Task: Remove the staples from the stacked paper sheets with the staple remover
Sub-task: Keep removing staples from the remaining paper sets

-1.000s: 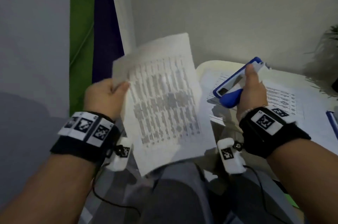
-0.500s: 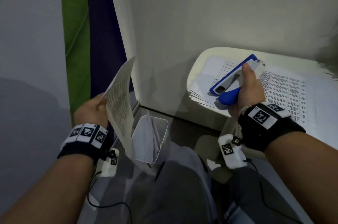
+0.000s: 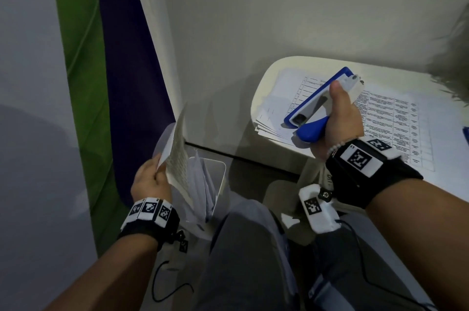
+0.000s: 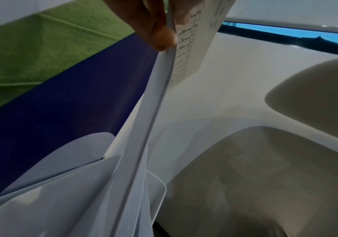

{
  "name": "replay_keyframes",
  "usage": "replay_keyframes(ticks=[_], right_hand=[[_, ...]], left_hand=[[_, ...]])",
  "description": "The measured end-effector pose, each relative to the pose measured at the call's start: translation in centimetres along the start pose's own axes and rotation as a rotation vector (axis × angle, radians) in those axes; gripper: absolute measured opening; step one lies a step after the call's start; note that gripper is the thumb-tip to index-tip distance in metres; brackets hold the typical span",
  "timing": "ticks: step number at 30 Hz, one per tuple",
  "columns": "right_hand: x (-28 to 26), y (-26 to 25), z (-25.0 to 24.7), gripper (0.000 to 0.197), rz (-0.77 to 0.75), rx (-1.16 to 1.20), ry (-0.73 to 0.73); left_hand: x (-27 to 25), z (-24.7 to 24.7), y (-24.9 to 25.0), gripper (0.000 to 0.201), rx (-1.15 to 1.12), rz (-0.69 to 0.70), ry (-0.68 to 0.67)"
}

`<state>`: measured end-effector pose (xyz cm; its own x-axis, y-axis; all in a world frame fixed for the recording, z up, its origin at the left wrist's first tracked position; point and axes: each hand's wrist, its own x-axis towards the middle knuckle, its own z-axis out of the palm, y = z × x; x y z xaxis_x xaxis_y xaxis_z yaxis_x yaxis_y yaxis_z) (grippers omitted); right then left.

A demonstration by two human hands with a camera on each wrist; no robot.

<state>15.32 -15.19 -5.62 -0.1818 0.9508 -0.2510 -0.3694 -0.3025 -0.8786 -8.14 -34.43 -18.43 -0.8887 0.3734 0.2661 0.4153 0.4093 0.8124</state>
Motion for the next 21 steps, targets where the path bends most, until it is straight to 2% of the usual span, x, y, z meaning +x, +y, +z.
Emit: replay_keyframes(ticks=[3, 6, 8, 10, 11, 13, 15, 17, 19, 21], right_hand=[[0.2, 0.1, 0.0, 0.066, -0.001, 0.017, 0.002], [0.4, 0.2, 0.0, 0.067, 0.006, 0.011, 0.002], [0.4, 0.2, 0.0, 0.063, -0.003, 0.011, 0.009], [0.4, 0.2, -0.1, 0.057, -0.015, 0.011, 0.0], [0.4, 0.2, -0.1, 0.054, -0.018, 0.015, -0.004], [0.3, 0.3, -0.2, 0.048, -0.036, 0.029, -0.009], [0.4, 0.3, -0.2, 0.046, -0.037, 0.034, -0.008], [0.3, 0.2, -0.2, 0.047, -0.034, 0.018, -0.008], [0.3, 0.2, -0.2, 0.047, -0.027, 0.007, 0.005], [0.2, 0.1, -0.2, 0.044, -0.011, -0.002, 0.014]], left_hand=[[-0.2, 0.8, -0.8, 0.03, 0.153, -0.05, -0.17], [-0.3, 1.3, -2.4, 0.032, 0.457, -0.195, -0.51], [-0.8, 1.3, -2.7, 0.043, 0.448, -0.287, -0.728], [-1.3, 1.5, -1.8, 0.064, 0.348, -0.326, -0.843], [-1.4, 1.6, -0.9, 0.073, 0.348, -0.291, -0.851], [-1.5, 2.1, 1.5, 0.077, 0.343, -0.161, -0.76], [-1.6, 2.3, 4.9, 0.066, 0.194, -0.067, -0.61], [-1.8, 2.5, 8.9, 0.046, 0.009, 0.06, -0.48], [-2.0, 2.6, 13.0, 0.034, -0.08, 0.186, -0.449], [-2.0, 2.7, 16.5, 0.034, -0.082, 0.268, -0.483]])
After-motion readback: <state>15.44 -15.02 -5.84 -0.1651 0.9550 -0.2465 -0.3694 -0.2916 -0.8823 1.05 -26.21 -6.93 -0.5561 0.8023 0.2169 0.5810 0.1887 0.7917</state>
